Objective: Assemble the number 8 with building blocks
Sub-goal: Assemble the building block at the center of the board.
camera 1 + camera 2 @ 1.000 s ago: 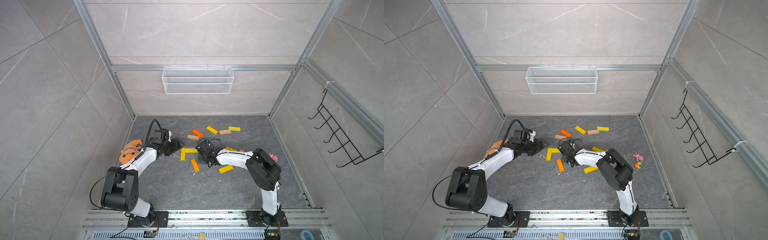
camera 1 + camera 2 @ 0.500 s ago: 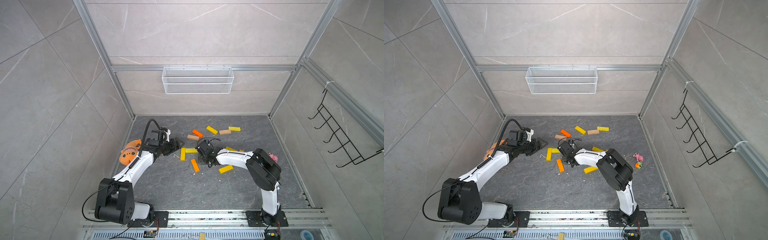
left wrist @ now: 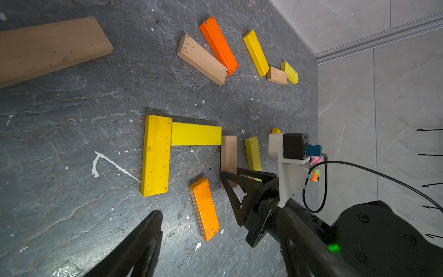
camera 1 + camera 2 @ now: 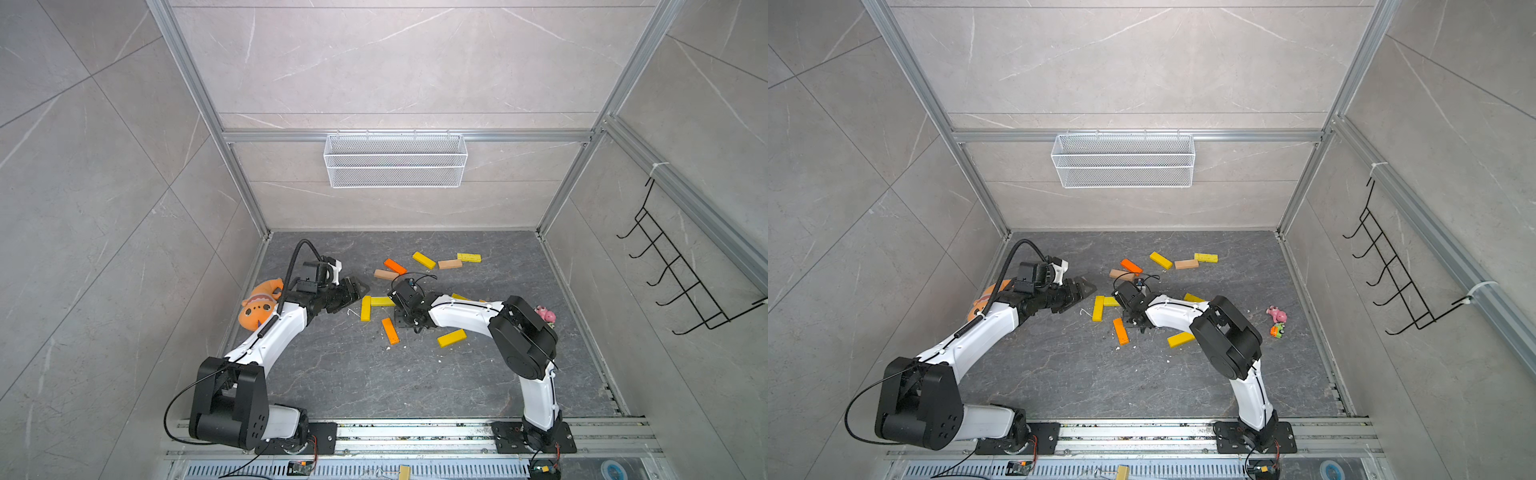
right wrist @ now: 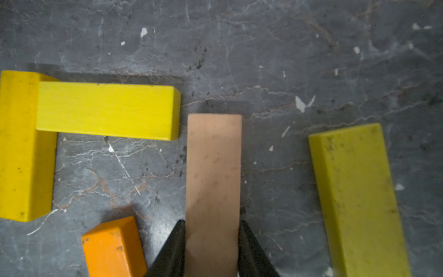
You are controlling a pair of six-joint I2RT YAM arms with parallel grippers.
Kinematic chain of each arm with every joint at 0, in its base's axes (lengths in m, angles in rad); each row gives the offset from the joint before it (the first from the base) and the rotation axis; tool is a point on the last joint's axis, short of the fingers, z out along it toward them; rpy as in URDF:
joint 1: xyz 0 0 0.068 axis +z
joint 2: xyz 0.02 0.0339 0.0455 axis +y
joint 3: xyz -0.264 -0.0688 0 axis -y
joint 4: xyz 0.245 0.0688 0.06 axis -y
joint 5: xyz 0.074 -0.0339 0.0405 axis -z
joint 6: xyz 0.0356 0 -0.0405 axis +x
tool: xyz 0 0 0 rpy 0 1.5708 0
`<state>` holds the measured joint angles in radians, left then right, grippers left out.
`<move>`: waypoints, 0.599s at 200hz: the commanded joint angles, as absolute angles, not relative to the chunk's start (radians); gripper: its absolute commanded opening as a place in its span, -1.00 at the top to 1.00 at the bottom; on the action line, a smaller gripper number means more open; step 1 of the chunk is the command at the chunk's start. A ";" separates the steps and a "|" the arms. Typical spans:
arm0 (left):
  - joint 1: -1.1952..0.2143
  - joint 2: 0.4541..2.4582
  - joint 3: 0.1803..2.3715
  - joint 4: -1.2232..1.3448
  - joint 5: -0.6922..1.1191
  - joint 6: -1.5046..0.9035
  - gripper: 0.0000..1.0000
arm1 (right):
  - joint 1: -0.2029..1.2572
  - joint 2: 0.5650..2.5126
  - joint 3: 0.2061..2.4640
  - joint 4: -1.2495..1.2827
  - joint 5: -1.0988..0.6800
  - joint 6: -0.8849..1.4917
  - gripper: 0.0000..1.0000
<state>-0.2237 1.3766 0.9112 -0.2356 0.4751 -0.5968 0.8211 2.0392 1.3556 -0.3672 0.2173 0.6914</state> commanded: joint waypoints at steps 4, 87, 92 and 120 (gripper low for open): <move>-0.219 1.348 0.913 -0.233 0.498 -0.571 -0.57 | 0.830 2.070 1.391 -0.402 0.222 0.683 0.29; -0.219 1.346 0.914 -0.231 0.498 -0.569 -0.57 | 0.830 2.098 1.422 -0.410 0.222 0.695 0.29; -0.219 1.345 0.914 -0.232 0.498 -0.569 -0.57 | 0.829 2.100 1.424 -0.411 0.224 0.694 0.29; -0.218 1.343 0.913 -0.234 0.498 -0.569 -0.57 | 0.830 2.112 1.435 -0.415 0.224 0.699 0.29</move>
